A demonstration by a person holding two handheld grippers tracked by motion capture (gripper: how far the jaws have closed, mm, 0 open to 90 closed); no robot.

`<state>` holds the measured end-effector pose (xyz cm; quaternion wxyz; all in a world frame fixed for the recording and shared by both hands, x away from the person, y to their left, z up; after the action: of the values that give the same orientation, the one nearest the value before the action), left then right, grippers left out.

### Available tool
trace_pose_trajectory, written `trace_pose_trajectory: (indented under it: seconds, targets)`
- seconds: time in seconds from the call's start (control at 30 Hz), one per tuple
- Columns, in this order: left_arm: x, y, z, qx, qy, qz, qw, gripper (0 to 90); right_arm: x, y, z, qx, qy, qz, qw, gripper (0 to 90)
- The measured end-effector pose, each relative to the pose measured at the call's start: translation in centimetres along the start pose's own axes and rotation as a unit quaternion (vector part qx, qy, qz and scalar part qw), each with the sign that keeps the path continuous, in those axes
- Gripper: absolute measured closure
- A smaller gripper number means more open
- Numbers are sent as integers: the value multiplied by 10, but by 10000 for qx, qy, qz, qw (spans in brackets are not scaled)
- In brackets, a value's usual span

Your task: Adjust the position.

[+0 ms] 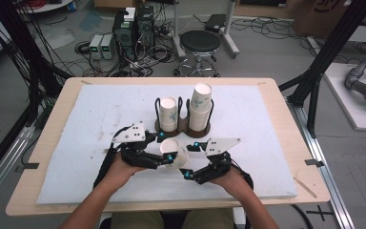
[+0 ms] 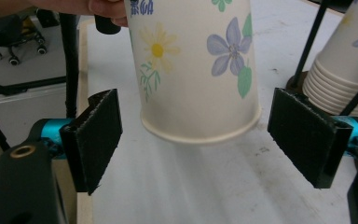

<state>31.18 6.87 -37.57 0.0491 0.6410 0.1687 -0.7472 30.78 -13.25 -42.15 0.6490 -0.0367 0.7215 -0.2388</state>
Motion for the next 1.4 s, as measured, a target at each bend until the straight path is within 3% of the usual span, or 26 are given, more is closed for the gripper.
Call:
trace_pose_trajectory:
  seconds: [0.3, 0.53, 0.63, 0.83, 1.03, 1.1, 1.13, 1.17, 1.3, 1.4]
  targets:
    - [-1, 3, 3, 121, -66, 12, 9999, 370, -2, 12, 1, -238, 26, -10, 9997, 181]
    - [0, 8, 6, 261, -71, 33, 9996, 371, -2, 14, 0, -282, 18, 39, 9996, 184]
    - [0, 8, 7, 286, -76, 21, 9996, 371, -2, 13, -1, -341, 0, 52, 9994, 259]
    - [0, 9, 8, 309, -60, 34, 9995, 371, -1, 11, -1, -401, -94, 59, 9991, 303]
    - [2, 8, 8, 311, -87, -86, 9994, 357, -2, 10, 0, -437, -223, -156, 9987, 334]
    - [3, 9, 7, 234, -80, -190, 9995, 230, -2, 11, 0, -431, -271, -227, 9984, 336]
    - [4, 9, 6, 174, -201, -243, 9993, 163, -1, 11, 0, -419, -323, -387, 9979, 337]
    - [5, 10, 6, 179, -303, -311, 9989, 163, -1, 11, 0, -419, -323, -387, 9979, 337]
    - [9, 8, 5, 129, -258, -474, 9985, 150, 2, 12, 1, -409, -386, -608, 9966, 336]
    - [10, 5, 5, 229, -214, -547, 9980, 150, 3, 13, 2, -428, -391, -670, 9961, 337]
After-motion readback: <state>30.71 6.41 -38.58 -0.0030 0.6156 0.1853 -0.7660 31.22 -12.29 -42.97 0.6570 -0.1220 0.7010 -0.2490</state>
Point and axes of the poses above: each handheld gripper's, and its own axes: y roughly forward along the jaws, x roughly out of its underside, z roughly to its right, the point moved 4 cm from there along y, roughly forward along the jaws, and after that the axes turned 3 degrees about z, right-handed, at the moved point
